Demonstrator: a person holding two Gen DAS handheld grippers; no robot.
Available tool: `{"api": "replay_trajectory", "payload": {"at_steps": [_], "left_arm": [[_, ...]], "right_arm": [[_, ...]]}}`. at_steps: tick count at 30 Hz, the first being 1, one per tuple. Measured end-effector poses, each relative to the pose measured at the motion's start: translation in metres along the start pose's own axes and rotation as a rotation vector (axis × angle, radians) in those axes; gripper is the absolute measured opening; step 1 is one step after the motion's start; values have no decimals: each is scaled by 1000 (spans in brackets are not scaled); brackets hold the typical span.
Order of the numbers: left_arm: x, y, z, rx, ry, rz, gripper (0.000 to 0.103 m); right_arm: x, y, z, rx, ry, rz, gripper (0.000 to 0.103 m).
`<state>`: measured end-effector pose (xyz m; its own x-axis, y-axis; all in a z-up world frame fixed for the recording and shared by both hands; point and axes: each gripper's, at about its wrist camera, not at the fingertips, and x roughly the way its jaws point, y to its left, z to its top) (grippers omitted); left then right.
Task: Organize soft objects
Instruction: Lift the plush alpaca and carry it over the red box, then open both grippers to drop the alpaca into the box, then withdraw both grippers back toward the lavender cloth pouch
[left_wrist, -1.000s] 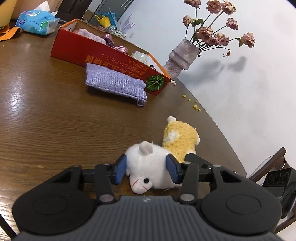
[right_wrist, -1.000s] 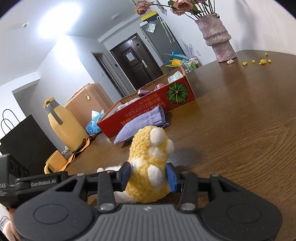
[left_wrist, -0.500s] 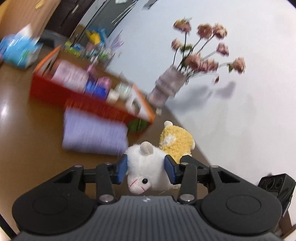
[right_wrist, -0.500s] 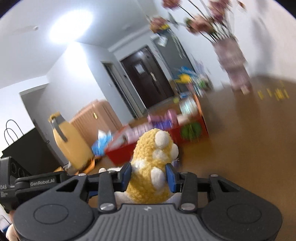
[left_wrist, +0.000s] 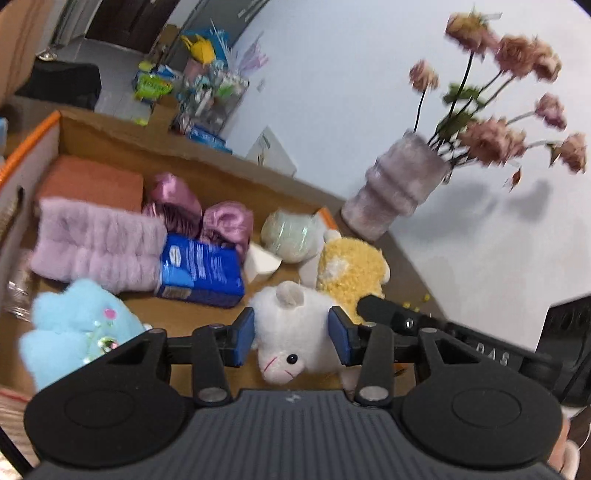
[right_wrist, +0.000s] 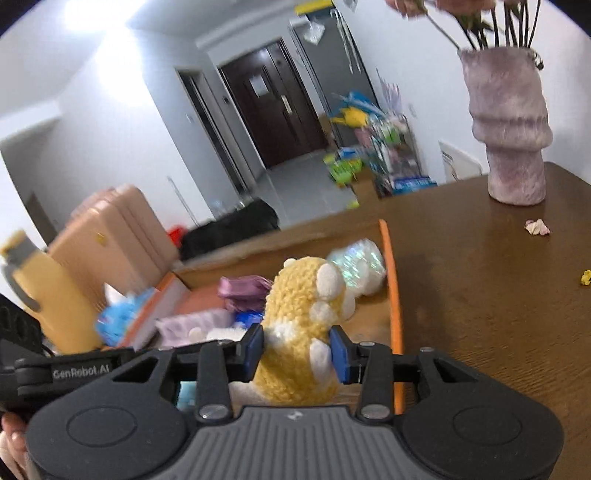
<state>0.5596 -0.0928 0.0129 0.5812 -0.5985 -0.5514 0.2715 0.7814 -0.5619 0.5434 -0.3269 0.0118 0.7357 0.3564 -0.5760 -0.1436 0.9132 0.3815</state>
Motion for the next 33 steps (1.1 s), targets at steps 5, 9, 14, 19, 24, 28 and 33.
{"api": "replay_trajectory", "payload": {"at_steps": [5, 9, 14, 19, 24, 28, 33], "left_arm": [[21, 8, -9, 15, 64, 6, 44], [25, 2, -14, 66, 78, 1, 47], [-6, -14, -11, 160, 22, 13, 48], [-77, -34, 2, 239, -98, 48, 52], [-156, -53, 0, 335, -225, 166, 61], [-206, -59, -12, 360, -286, 264, 71], [-250, -68, -38, 401, -351, 350, 83]], "right_arm": [[10, -2, -7, -45, 65, -70, 39], [7, 12, -7, -116, 59, -134, 51], [-22, 24, 7, -150, 2, -156, 51], [-81, 45, 19, -184, -87, -147, 51], [-153, 76, 18, -265, -192, -151, 54], [-198, 95, 6, -313, -254, -153, 61], [-233, 106, -13, -333, -309, -136, 66]]}}
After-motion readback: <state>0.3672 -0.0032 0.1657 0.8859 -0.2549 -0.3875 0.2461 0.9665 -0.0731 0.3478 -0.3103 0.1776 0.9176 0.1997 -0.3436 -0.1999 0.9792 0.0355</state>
